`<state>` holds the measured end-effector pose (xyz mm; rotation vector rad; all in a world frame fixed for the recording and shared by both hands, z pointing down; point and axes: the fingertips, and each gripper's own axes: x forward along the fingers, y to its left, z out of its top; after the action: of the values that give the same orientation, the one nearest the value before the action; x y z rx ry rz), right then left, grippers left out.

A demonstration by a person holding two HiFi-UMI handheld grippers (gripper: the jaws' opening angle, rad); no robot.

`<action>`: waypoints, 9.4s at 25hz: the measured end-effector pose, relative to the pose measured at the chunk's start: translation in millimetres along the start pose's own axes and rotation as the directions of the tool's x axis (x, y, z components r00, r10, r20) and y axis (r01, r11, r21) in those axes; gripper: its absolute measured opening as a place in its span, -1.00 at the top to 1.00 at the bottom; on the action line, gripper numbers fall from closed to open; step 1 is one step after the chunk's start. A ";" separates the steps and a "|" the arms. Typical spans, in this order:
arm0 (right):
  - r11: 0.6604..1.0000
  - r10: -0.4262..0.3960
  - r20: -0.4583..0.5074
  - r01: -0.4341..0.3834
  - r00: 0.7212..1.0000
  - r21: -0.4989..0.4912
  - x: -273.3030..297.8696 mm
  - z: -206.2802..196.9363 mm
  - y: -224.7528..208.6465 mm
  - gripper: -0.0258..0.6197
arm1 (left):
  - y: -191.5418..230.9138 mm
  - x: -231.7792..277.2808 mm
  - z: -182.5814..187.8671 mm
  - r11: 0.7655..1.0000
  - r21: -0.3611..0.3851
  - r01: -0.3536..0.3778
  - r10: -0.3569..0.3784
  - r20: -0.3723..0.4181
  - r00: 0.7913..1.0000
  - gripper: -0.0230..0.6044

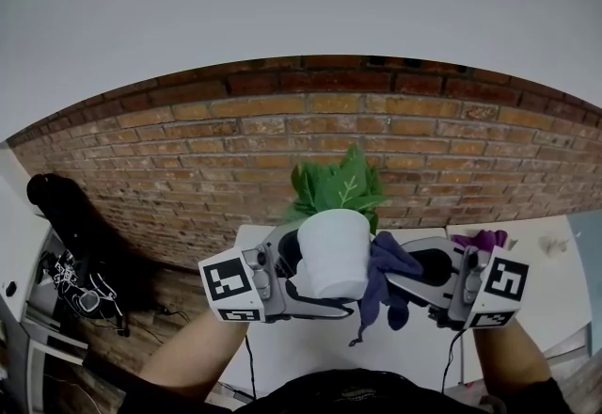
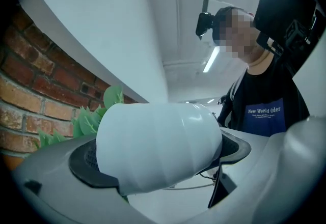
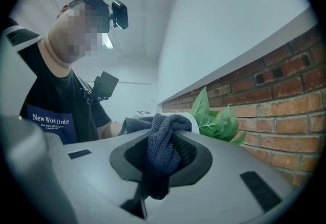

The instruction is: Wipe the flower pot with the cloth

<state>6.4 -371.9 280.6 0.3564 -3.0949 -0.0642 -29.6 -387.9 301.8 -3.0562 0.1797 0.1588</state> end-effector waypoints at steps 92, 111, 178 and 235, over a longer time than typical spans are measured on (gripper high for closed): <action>0.988 -0.044 -0.022 0.046 0.999 0.146 1.8 -10.8 -23.6 0.74 | -11.9 -8.6 35.2 0.991 0.135 -0.001 -0.007 0.065 0.998 -0.84; 0.961 0.052 0.173 -0.097 0.983 0.258 8.5 23.3 -6.6 0.74 | -14.8 -14.7 42.2 0.990 0.087 0.109 -0.126 0.226 0.966 -0.83; 0.996 0.086 0.019 -0.086 0.996 0.001 3.5 17.4 5.3 0.74 | -34.9 4.5 19.1 0.855 0.485 0.184 -0.075 -0.235 0.969 -0.83; 0.913 -0.198 -0.314 0.058 0.928 -0.403 77.5 11.6 -41.1 0.74 | 36.1 18.0 -32.9 0.826 0.529 0.197 0.068 -0.441 0.895 -0.81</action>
<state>-60.1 -429.1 268.8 0.4934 -2.6181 -0.5465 -12.9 -428.3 330.0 -2.4422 0.1145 -0.5163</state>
